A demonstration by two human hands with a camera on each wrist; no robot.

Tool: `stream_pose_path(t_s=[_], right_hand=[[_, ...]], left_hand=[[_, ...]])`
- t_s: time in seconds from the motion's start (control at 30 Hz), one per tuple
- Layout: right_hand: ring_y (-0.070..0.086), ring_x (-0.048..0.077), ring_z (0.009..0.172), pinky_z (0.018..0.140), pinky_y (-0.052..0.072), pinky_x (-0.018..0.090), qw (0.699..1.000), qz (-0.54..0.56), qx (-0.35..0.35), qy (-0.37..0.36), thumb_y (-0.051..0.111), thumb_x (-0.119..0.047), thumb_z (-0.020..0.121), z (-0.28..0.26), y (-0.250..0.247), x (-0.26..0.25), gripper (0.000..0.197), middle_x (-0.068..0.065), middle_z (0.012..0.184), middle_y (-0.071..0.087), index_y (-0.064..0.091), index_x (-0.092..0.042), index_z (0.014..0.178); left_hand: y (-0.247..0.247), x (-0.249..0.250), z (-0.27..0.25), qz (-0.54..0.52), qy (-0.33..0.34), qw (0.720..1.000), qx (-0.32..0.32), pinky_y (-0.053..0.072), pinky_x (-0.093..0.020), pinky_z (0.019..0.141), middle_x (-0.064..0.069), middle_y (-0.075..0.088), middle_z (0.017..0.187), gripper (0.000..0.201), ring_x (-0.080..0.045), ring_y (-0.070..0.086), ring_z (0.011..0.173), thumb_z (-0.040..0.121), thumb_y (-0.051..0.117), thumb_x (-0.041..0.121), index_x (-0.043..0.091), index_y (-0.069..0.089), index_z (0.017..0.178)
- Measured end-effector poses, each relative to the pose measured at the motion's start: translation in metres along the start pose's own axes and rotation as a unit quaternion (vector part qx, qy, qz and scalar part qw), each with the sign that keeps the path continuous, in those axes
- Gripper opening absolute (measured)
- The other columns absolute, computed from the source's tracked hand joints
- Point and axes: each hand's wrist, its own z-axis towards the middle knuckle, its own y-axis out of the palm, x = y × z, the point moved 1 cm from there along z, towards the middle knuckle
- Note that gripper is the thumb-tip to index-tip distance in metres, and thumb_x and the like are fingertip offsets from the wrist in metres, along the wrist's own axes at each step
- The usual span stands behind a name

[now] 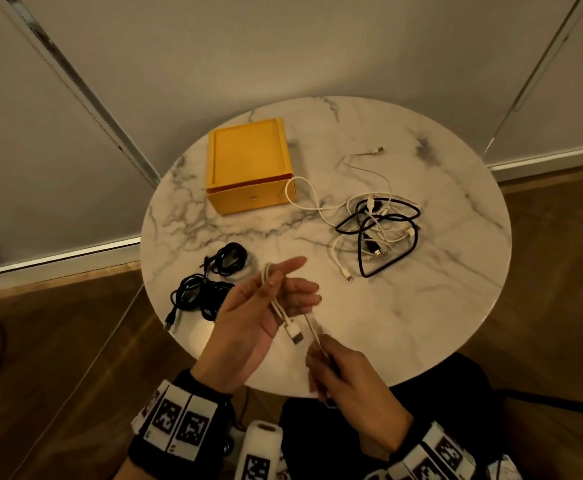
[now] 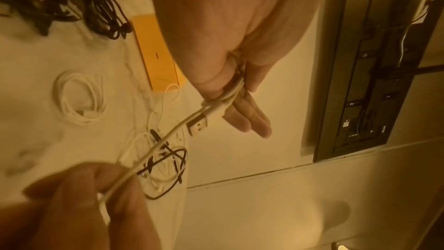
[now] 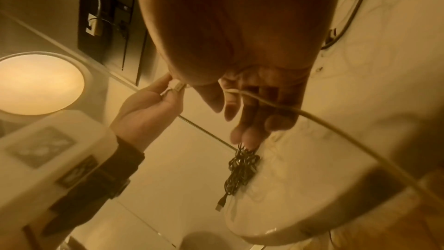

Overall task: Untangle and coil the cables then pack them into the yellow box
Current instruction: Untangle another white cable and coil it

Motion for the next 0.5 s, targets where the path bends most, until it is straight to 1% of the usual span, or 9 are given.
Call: stream_pose_path(t_s=[0.07, 0.13, 0.17, 0.2, 0.27, 0.3, 0.4, 0.47, 0.5], right_hand=[[0.053, 0.005, 0.056, 0.061, 0.046, 0.029, 0.999, -0.038, -0.034, -0.007, 0.048, -0.031, 0.1, -0.003, -0.003, -0.006, 0.016, -0.005, 0.061, 0.059, 0.052, -0.023, 0.086], [0.051, 0.007, 0.061, 0.064, 0.044, 0.031, 0.989, -0.129, -0.069, -0.035, 0.046, -0.037, 0.1, -0.009, -0.006, -0.014, 0.02, -0.01, 0.062, 0.052, 0.05, -0.022, 0.087], [0.051, 0.01, 0.063, 0.066, 0.044, 0.034, 0.98, -0.177, -0.082, -0.051, 0.043, -0.04, 0.1, -0.012, -0.008, -0.02, 0.023, -0.009, 0.064, 0.05, 0.046, -0.023, 0.085], [0.053, 0.017, 0.066, 0.067, 0.044, 0.038, 0.97, -0.217, -0.093, -0.064, 0.041, -0.042, 0.1, -0.014, -0.011, -0.026, 0.024, -0.005, 0.066, 0.052, 0.041, -0.026, 0.082], [0.056, 0.028, 0.072, 0.069, 0.044, 0.042, 0.951, -0.277, -0.116, -0.068, 0.037, -0.044, 0.1, -0.018, -0.017, -0.038, 0.026, 0.006, 0.075, 0.059, 0.035, -0.029, 0.08], [0.056, 0.03, 0.075, 0.07, 0.044, 0.043, 0.941, -0.305, -0.131, -0.068, 0.036, -0.044, 0.1, -0.019, -0.02, -0.044, 0.025, 0.009, 0.079, 0.061, 0.033, -0.03, 0.079], [0.056, 0.032, 0.078, 0.069, 0.043, 0.041, 0.914, -0.358, -0.175, -0.078, 0.038, -0.04, 0.1, -0.025, -0.025, -0.061, 0.026, 0.011, 0.083, 0.061, 0.035, -0.027, 0.078], [0.057, 0.032, 0.077, 0.067, 0.045, 0.042, 0.901, -0.375, -0.196, -0.094, 0.041, -0.037, 0.098, -0.026, -0.027, -0.069, 0.026, 0.011, 0.081, 0.059, 0.04, -0.023, 0.076], [0.057, 0.031, 0.077, 0.067, 0.046, 0.041, 0.897, -0.379, -0.202, -0.104, 0.043, -0.035, 0.097, -0.024, -0.027, -0.071, 0.026, 0.01, 0.08, 0.06, 0.044, -0.021, 0.076]], left_hand=[[-0.004, 0.003, 0.002, 0.009, 0.015, 1.0, 0.003, 0.056, -0.027, 0.071, -0.015, 0.073, 0.091, 0.036, -0.023, 0.072, 0.082, 0.093, 0.036, 0.013, -0.004, 0.054, 0.12], [-0.006, 0.0, 0.0, 0.036, 0.003, 0.999, 0.0, 0.056, -0.028, 0.075, -0.017, 0.072, 0.099, 0.033, -0.026, 0.071, 0.091, 0.096, 0.038, 0.012, -0.002, 0.053, 0.122], [-0.007, -0.004, -0.001, 0.059, -0.005, 0.998, -0.004, 0.055, -0.029, 0.078, -0.018, 0.072, 0.102, 0.031, -0.028, 0.07, 0.094, 0.098, 0.04, 0.012, -0.002, 0.053, 0.124], [-0.009, -0.007, -0.001, 0.089, -0.011, 0.996, -0.011, 0.055, -0.029, 0.079, -0.019, 0.071, 0.104, 0.032, -0.03, 0.07, 0.097, 0.098, 0.042, 0.013, -0.001, 0.052, 0.125], [-0.012, -0.014, -0.003, 0.164, -0.032, 0.985, -0.032, 0.055, -0.03, 0.08, -0.018, 0.072, 0.104, 0.031, -0.033, 0.069, 0.098, 0.099, 0.042, 0.014, 0.002, 0.051, 0.127], [-0.012, -0.015, -0.004, 0.196, -0.044, 0.978, -0.047, 0.055, -0.03, 0.08, -0.018, 0.072, 0.104, 0.03, -0.033, 0.069, 0.098, 0.1, 0.041, 0.013, 0.003, 0.05, 0.128], [-0.01, -0.023, -0.012, 0.245, -0.083, 0.962, -0.08, 0.055, -0.03, 0.082, -0.019, 0.071, 0.106, 0.032, -0.032, 0.069, 0.098, 0.101, 0.036, 0.006, 0.001, 0.048, 0.13], [-0.006, -0.029, -0.018, 0.286, -0.093, 0.948, -0.105, 0.056, -0.036, 0.083, -0.016, 0.071, 0.107, 0.031, -0.032, 0.069, 0.098, 0.102, 0.038, 0.009, 0.003, 0.048, 0.131], [-0.005, -0.033, -0.021, 0.329, -0.084, 0.933, -0.122, 0.056, -0.039, 0.084, -0.011, 0.072, 0.107, 0.032, -0.031, 0.069, 0.097, 0.101, 0.04, 0.012, 0.006, 0.051, 0.13]])
